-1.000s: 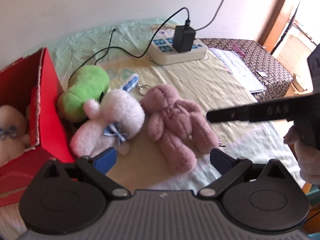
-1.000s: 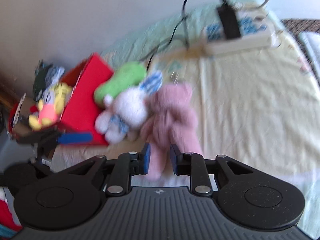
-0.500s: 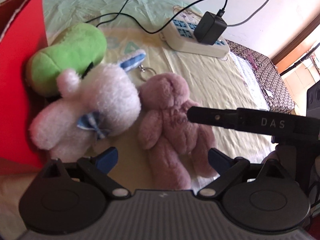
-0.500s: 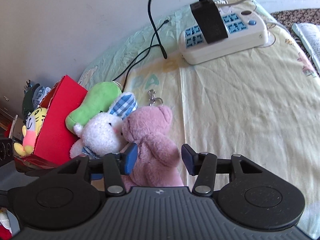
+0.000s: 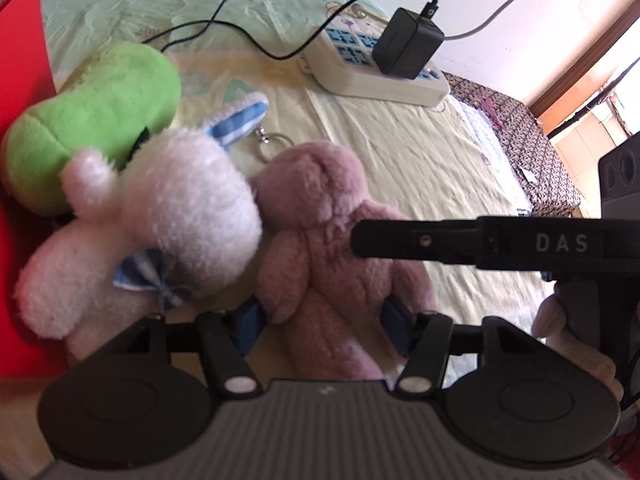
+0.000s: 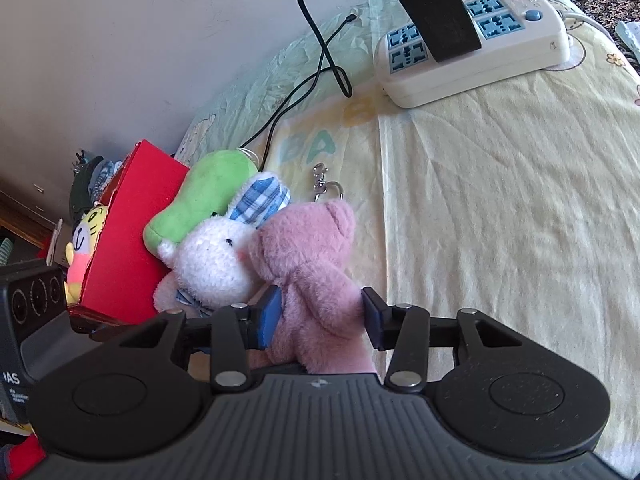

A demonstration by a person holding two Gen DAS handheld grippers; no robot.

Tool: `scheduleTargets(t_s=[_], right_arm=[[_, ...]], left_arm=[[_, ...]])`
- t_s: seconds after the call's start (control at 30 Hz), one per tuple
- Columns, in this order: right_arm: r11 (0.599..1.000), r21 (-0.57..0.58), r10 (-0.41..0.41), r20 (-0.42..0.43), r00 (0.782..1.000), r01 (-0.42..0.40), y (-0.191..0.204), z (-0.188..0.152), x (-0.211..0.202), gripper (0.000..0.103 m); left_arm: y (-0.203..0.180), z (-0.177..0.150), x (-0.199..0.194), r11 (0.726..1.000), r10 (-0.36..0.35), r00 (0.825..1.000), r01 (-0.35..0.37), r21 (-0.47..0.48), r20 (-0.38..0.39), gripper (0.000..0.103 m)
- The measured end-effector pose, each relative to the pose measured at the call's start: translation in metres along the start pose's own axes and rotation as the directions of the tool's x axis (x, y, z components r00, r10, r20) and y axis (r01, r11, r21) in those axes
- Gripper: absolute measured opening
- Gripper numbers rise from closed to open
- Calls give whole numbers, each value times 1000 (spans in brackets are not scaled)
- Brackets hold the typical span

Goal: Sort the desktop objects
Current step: 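Reach for and grasp the pink teddy bear with the right gripper, then lift and carry the pink teddy bear in the right gripper over the red box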

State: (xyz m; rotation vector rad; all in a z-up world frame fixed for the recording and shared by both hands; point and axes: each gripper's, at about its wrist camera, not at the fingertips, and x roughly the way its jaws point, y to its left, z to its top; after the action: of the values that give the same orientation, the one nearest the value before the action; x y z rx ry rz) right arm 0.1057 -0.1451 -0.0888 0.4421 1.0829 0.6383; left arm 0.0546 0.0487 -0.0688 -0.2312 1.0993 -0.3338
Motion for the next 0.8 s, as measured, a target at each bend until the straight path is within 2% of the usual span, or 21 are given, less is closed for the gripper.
scheduleTargets(t_s=[0.1, 0.2, 0.3, 0.47, 0.63, 0.8], right_arm=[[1000, 30, 7, -19, 1000, -6, -2, 0, 9, 54], [997, 72, 30, -19, 999, -28, -7, -1, 8, 48], [989, 137, 63, -8, 998, -61, -16, -6, -3, 43], [990, 140, 30, 10, 999, -32, -15, -21, -30, 42], [985, 171, 18, 78, 997, -31, -13, -39, -67, 40], [990, 132, 31, 182, 983, -56, 10, -42, -95, 40]], left_arm=[[-10, 0, 2, 998, 45, 999, -45, 50, 5, 60], [-15, -2, 2, 995, 70, 998, -70, 75, 10, 57], [-22, -4, -3, 992, 59, 998, -59, 112, 6, 56], [-48, -16, -8, 982, 41, 999, -42, 186, 8, 55], [-70, -23, -28, 969, -10, 999, 0, 248, 40, 55], [-81, -21, -64, 957, -24, 989, -19, 289, 144, 55]])
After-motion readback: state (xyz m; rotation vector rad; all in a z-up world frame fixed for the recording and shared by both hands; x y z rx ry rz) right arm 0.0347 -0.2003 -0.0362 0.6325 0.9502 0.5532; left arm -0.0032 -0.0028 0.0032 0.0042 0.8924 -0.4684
